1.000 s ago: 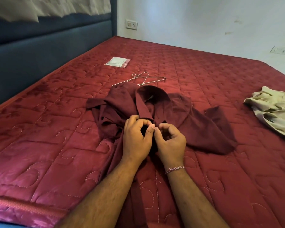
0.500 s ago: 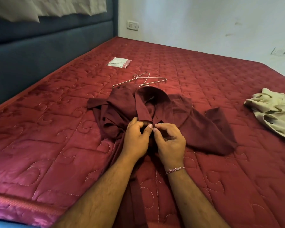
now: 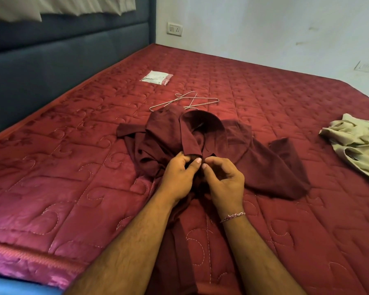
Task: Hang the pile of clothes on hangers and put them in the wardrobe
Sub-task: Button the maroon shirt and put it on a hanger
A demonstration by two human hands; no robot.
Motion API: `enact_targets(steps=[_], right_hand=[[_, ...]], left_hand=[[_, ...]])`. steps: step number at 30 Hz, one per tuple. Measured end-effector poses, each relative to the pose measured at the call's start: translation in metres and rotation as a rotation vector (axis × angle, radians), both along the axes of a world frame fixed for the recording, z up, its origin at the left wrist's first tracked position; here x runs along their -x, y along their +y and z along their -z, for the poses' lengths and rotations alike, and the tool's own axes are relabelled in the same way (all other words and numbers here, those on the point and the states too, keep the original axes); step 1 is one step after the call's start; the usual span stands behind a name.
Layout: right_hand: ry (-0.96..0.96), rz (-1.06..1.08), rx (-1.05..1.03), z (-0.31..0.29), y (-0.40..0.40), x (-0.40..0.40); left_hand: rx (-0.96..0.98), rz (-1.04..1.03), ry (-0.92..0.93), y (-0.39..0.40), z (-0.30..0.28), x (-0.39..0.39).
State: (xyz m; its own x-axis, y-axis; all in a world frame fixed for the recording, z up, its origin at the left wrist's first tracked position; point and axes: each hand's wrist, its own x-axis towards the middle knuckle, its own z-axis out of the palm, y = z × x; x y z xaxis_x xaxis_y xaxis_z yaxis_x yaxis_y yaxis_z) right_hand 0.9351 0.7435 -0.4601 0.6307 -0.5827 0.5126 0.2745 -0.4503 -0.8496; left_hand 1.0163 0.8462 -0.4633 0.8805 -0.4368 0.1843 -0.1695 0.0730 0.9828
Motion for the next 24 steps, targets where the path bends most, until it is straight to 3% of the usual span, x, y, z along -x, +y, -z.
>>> enact_targets(steps=[17, 24], right_hand=[[0.040, 0.085, 0.175, 0.0015, 0.0025, -0.0009], [0.031, 0.062, 0.025, 0.0030, 0.0043, -0.0025]], left_hand=[[-0.031, -0.089, 0.040, 0.0007, -0.0020, 0.0015], [-0.004, -0.009, 0.130, 0.0034, -0.0038, 0.0006]])
